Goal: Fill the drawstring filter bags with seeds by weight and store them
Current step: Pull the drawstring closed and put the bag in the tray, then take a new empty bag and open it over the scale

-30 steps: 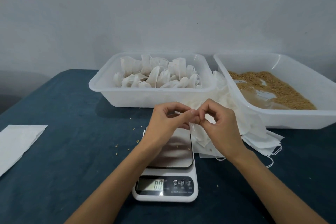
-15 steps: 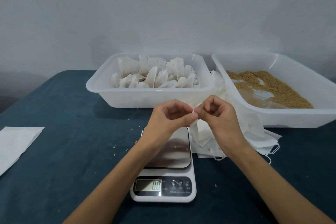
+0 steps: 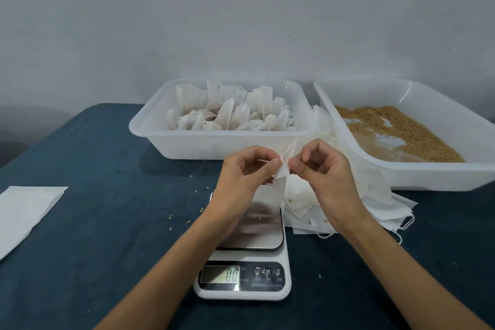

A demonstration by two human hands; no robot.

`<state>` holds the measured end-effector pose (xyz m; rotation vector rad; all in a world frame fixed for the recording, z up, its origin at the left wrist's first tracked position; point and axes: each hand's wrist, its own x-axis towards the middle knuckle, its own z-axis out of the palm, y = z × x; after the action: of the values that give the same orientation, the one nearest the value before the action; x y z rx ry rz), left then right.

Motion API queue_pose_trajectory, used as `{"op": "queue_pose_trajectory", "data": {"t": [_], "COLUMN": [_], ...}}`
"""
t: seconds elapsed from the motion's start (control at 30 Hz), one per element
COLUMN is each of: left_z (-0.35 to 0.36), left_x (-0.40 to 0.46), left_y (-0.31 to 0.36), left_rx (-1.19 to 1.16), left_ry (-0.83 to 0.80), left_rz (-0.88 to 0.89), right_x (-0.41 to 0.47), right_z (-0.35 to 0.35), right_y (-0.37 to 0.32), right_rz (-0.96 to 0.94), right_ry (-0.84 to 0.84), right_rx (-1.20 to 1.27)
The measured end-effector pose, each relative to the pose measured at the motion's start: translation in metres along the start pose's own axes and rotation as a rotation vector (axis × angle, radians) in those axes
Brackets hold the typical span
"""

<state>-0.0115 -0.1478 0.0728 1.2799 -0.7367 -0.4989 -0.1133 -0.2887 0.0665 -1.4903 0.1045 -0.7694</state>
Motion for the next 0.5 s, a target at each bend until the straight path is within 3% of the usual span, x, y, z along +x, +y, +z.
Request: {"op": "queue_pose_trajectory", "data": {"t": [0.13, 0.23, 0.37, 0.5], "left_z": [-0.002, 0.001, 0.003, 0.006], "left_x": [0.001, 0.0, -0.003, -0.006], "left_y": [0.002, -0.001, -0.005, -0.008], "left_rx": [0.011, 0.221, 0.524, 0.572], "left_ry": [0.077, 0.101, 0.094, 0.101], "left_rz": [0.039, 0.181, 0.337, 0.366], "right_x": [-0.001, -0.003, -0.003, -0.001], "right_z": [0.001, 0.004, 0.007, 0.004], "right_y": [0.001, 0.003, 0.001, 0.0], "right_rz": [-0.091, -0.124, -0.026, 0.012], "right_ry": [-0.016, 0.005, -0.056, -0.05], "right_rx": [-0.243, -0.378, -0.268, -0.179]}}
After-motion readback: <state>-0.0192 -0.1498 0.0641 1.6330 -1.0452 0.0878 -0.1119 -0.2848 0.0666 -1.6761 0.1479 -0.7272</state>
